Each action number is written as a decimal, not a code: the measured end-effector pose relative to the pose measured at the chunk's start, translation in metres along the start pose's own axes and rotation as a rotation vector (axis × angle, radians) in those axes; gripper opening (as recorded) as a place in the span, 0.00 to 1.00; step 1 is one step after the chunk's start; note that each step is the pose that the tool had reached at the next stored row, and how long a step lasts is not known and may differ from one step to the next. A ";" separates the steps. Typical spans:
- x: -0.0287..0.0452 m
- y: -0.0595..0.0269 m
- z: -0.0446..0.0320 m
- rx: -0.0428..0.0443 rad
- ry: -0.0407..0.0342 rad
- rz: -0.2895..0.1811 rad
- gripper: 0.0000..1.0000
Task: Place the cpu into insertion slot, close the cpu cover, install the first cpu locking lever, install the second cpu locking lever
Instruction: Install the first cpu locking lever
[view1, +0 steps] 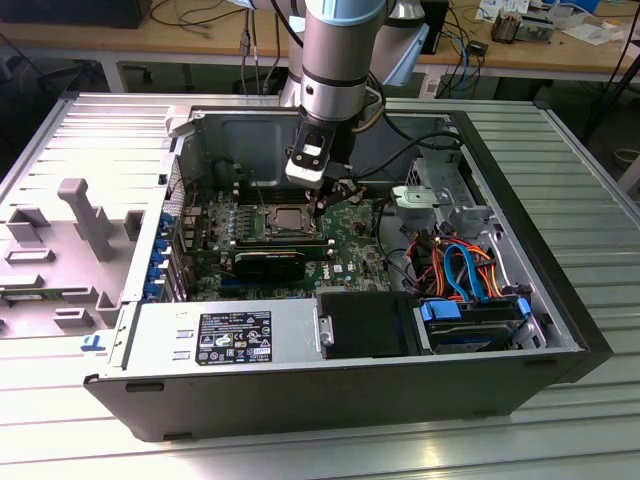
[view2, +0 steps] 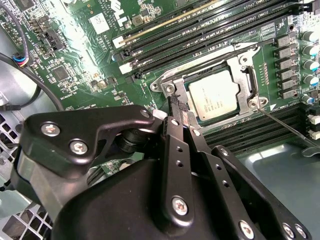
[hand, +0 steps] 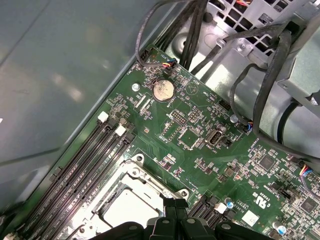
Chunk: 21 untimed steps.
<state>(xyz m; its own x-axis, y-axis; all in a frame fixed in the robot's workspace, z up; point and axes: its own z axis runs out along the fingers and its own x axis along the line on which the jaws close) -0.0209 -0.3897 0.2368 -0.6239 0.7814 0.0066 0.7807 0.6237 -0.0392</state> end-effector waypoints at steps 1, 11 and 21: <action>0.0000 0.0000 0.0000 0.0000 -0.0001 -0.001 0.11; 0.0000 0.0000 0.0000 0.0000 -0.0004 -0.010 0.11; 0.0000 0.0000 0.0000 0.0001 -0.0009 -0.021 0.11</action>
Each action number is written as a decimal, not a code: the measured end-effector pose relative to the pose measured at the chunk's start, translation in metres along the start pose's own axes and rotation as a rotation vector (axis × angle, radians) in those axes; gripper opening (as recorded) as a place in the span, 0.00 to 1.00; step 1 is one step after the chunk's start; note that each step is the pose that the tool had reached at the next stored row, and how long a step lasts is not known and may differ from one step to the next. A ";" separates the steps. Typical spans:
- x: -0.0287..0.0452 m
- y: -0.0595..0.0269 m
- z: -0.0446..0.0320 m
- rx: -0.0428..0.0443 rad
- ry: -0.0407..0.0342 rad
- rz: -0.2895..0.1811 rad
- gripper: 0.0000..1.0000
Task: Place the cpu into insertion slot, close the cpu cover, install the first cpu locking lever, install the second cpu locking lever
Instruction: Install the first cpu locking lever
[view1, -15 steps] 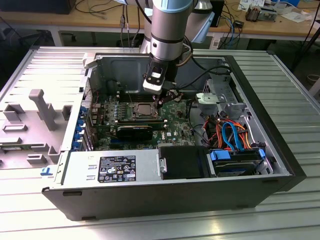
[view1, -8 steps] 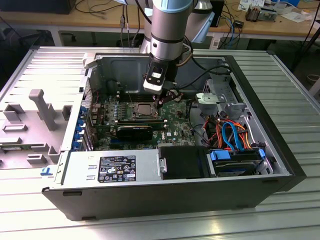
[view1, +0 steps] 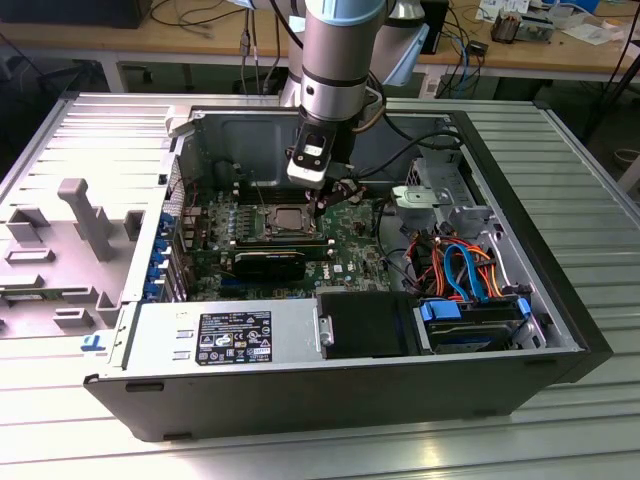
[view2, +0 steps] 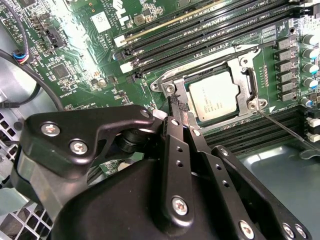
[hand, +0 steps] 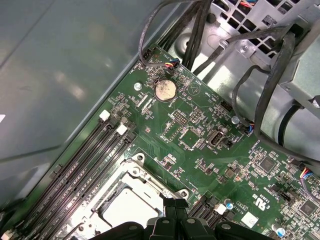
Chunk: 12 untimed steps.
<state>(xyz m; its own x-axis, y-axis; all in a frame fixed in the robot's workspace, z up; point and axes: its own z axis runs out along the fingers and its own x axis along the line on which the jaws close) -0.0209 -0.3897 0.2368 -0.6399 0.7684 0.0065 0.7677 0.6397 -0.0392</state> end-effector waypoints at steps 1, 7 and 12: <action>0.0000 0.0000 0.0000 0.0000 0.0000 -0.001 0.11; 0.0000 0.0000 0.0000 0.0000 -0.0003 -0.007 0.11; 0.0000 0.0000 0.0000 0.0001 -0.0004 -0.010 0.11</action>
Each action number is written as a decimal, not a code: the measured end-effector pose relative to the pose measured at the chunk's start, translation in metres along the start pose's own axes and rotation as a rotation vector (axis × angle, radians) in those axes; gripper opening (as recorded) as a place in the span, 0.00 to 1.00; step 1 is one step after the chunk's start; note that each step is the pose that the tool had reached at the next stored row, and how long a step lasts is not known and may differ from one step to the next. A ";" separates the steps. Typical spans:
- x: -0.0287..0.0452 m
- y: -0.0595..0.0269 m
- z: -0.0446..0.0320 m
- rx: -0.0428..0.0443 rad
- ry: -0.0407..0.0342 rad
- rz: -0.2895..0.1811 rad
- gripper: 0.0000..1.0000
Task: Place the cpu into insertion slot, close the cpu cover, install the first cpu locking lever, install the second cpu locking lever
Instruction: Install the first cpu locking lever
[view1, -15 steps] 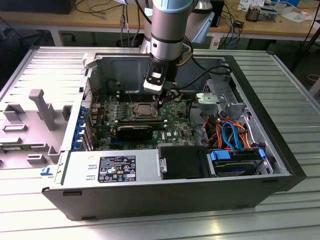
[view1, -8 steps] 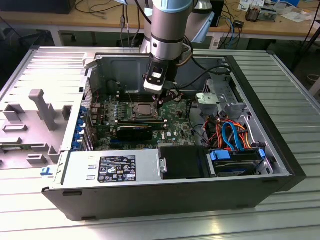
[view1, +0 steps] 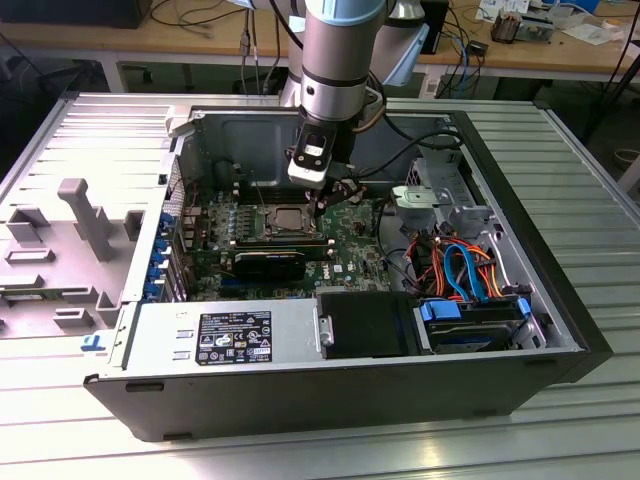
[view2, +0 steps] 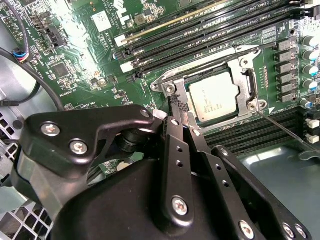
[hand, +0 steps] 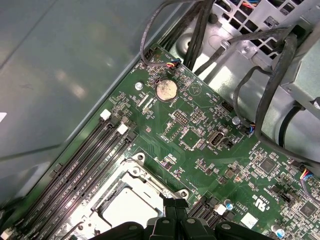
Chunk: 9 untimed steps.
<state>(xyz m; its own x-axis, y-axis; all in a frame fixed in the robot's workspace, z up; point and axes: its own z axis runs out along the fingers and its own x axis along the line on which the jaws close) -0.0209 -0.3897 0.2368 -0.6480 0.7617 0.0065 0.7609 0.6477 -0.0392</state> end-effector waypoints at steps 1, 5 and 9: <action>0.0000 0.0000 0.0000 0.0000 0.0000 -0.001 0.11; 0.0000 0.0000 0.0000 0.0000 -0.0001 -0.004 0.11; 0.0000 0.0000 0.0000 0.0000 -0.0003 -0.007 0.11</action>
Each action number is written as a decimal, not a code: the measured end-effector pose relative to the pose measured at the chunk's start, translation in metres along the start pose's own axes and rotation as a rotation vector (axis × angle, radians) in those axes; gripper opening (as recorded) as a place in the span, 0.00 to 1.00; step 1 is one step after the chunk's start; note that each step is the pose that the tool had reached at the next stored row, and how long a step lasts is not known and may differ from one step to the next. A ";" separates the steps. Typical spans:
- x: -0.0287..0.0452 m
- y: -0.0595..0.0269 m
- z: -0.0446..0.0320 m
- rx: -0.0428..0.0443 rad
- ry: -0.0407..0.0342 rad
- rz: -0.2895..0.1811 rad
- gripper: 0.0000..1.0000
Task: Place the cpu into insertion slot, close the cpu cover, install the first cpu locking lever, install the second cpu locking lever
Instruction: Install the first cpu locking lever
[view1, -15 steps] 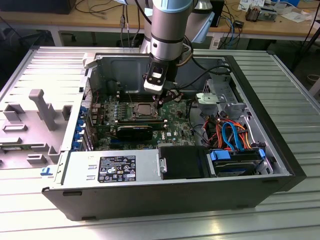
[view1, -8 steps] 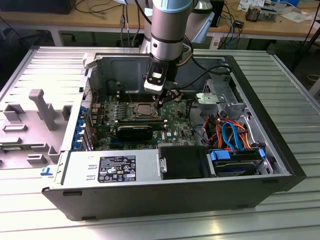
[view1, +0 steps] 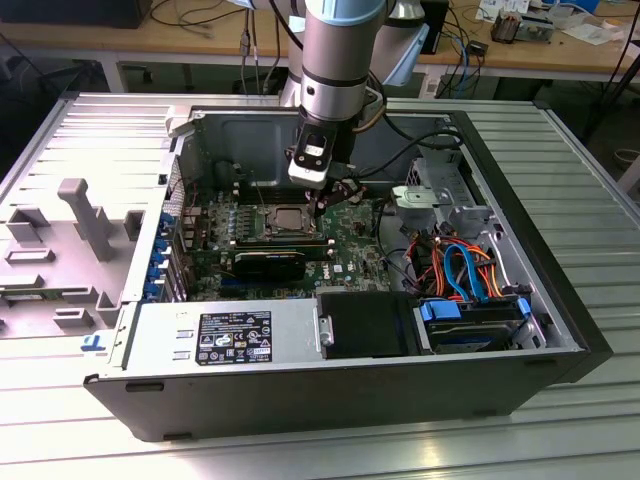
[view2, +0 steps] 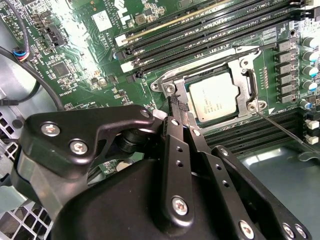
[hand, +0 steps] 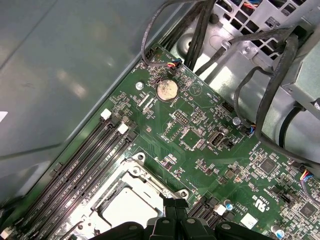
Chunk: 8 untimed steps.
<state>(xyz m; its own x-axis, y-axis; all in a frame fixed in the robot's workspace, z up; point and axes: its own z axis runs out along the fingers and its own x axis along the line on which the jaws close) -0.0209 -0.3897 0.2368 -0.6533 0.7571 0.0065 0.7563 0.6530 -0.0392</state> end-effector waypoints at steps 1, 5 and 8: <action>0.0000 0.0000 0.0000 0.0000 0.0000 -0.001 0.11; 0.0000 0.0000 0.0000 0.0000 -0.0001 -0.004 0.11; 0.0000 0.0000 0.0000 0.0001 -0.0003 -0.008 0.11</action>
<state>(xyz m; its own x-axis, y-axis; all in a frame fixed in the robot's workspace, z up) -0.0209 -0.3897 0.2368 -0.6597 0.7515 0.0066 0.7508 0.6594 -0.0392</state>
